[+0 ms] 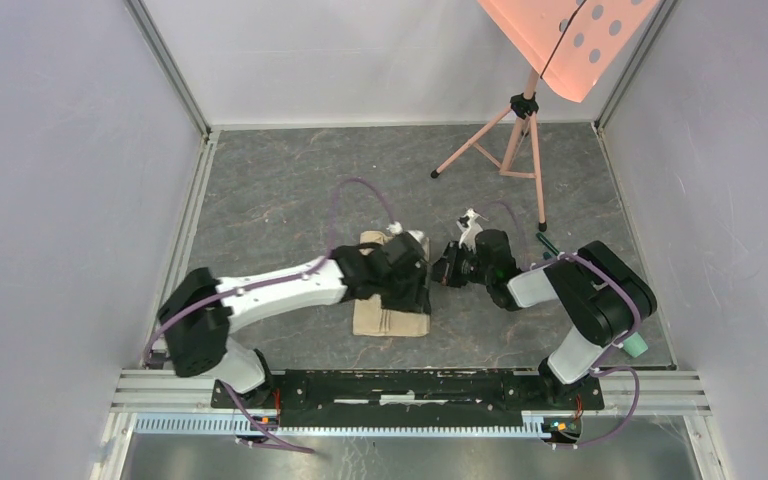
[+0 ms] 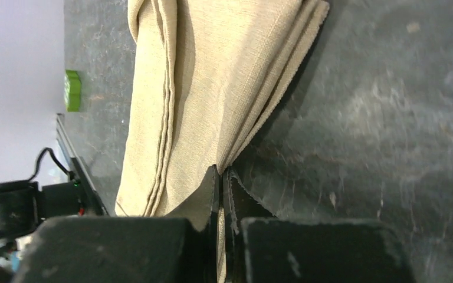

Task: Fold the napkin into a case and place the utensils inside
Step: Pass from the left arm to the right, then fold the 2/3-rectangle-folded napkin at the center of the board.

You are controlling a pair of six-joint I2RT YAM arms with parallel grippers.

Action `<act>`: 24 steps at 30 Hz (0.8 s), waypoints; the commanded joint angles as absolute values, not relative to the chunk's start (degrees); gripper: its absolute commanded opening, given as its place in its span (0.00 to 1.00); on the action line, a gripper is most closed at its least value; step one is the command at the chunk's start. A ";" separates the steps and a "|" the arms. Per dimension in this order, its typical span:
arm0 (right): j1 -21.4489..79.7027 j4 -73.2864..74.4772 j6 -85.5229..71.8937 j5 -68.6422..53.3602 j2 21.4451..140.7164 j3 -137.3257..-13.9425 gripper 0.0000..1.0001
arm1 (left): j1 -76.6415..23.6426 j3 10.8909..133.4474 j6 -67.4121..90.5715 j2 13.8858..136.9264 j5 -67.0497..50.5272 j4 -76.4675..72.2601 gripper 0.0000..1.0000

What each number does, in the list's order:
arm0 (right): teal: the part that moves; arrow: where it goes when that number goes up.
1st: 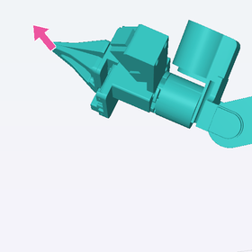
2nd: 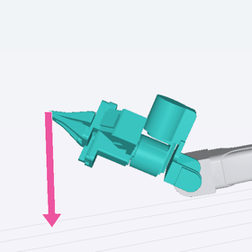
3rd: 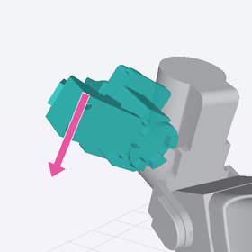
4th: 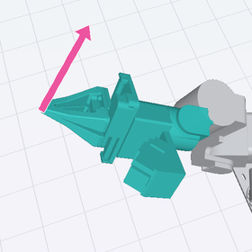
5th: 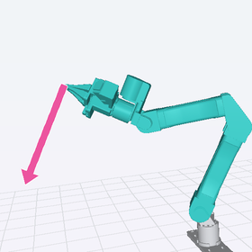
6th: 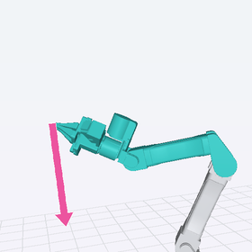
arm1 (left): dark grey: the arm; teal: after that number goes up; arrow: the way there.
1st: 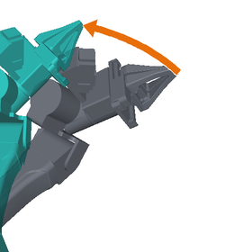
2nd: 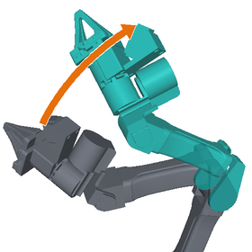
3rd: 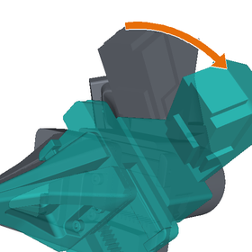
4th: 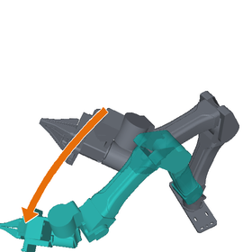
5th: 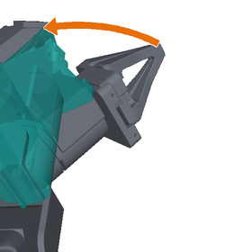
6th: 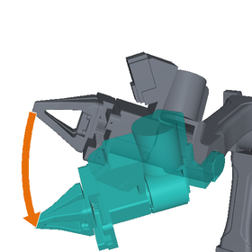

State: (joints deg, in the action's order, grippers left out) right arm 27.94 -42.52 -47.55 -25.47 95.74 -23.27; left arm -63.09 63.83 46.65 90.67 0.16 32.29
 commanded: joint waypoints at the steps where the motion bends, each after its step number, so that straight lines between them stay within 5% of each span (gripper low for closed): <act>1: 27.60 -34.61 -35.85 -28.60 95.70 -29.24 0.00 | -52.16 56.69 48.16 81.01 -9.46 21.28 0.55; 11: 27.68 -20.95 -29.40 -24.67 93.89 -36.45 0.01 | -28.59 47.72 51.11 83.67 -17.35 4.79 0.25; 24: 32.29 -7.50 -27.09 -14.73 92.30 -45.96 0.01 | -27.25 46.27 55.71 99.74 -19.66 -6.64 0.07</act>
